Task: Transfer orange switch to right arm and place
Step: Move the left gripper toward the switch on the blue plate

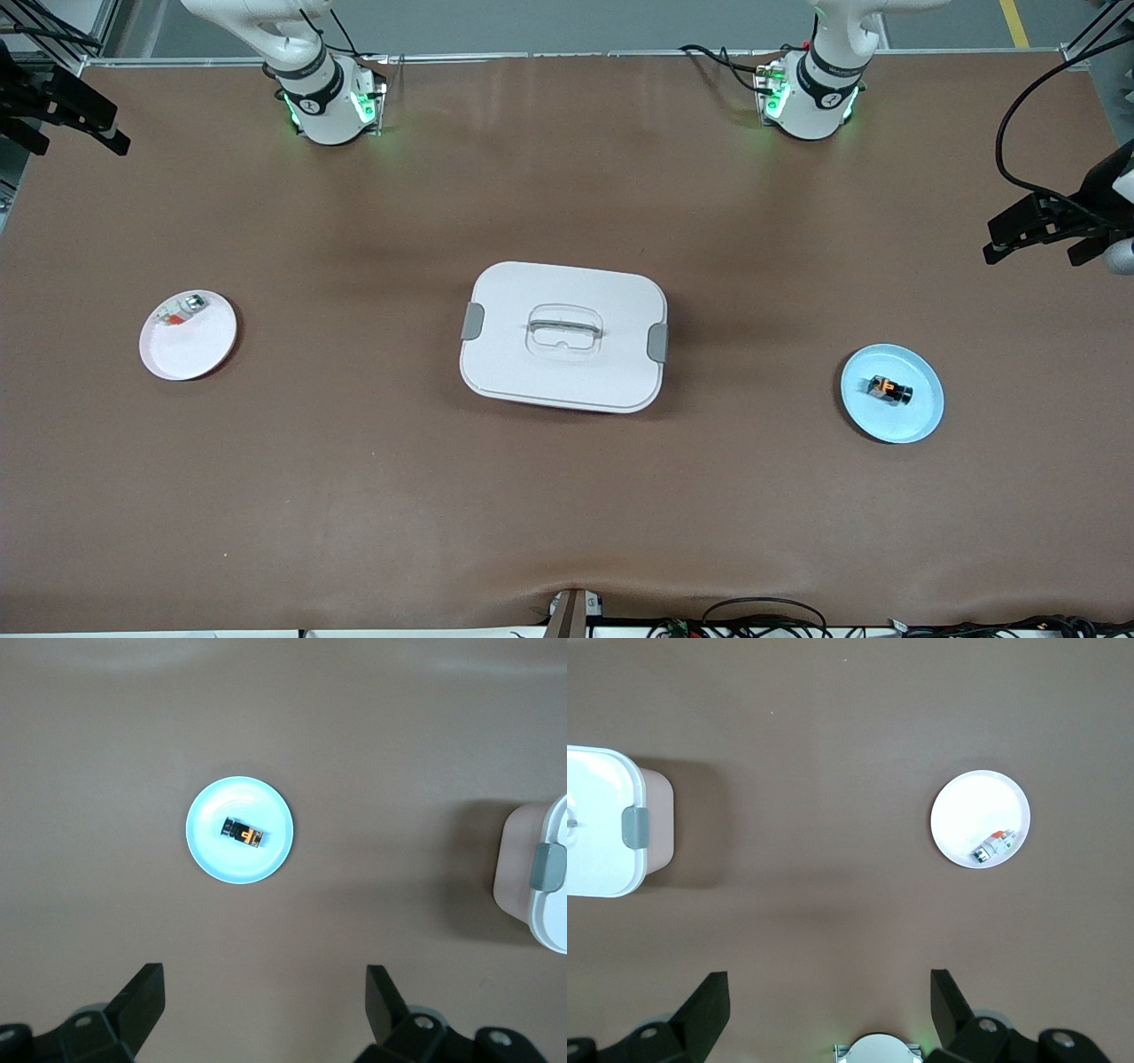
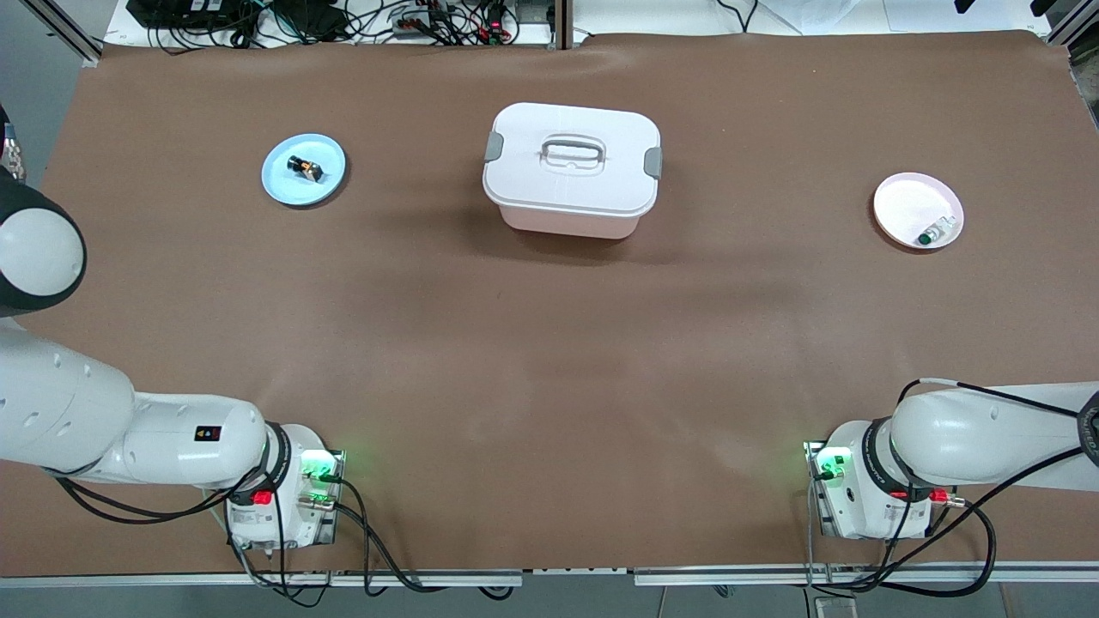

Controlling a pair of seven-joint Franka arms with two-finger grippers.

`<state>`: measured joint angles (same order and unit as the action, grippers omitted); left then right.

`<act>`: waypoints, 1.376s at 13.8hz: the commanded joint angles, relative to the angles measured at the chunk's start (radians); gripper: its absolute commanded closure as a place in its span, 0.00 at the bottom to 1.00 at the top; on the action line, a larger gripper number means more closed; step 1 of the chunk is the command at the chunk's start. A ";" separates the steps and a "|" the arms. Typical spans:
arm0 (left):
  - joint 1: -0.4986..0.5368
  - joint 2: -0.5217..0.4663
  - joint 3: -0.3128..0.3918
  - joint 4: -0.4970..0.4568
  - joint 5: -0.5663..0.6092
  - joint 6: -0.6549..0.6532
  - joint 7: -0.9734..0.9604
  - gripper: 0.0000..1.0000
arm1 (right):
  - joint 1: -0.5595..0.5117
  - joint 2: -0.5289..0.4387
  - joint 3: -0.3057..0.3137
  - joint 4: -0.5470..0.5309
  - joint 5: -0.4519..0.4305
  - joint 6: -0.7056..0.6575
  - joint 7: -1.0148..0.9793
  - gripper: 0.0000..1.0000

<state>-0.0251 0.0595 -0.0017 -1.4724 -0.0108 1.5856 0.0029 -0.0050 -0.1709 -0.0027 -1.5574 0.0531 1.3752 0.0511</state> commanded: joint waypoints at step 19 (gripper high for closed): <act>0.050 0.076 -0.007 -0.165 0.023 0.057 0.152 0.00 | 0.000 -0.009 0.001 -0.006 -0.019 -0.002 -0.002 0.00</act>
<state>0.0261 0.1614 0.0011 -1.5521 -0.0167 1.5729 0.1092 -0.0050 -0.1709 -0.0027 -1.5585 0.0437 1.3752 0.0509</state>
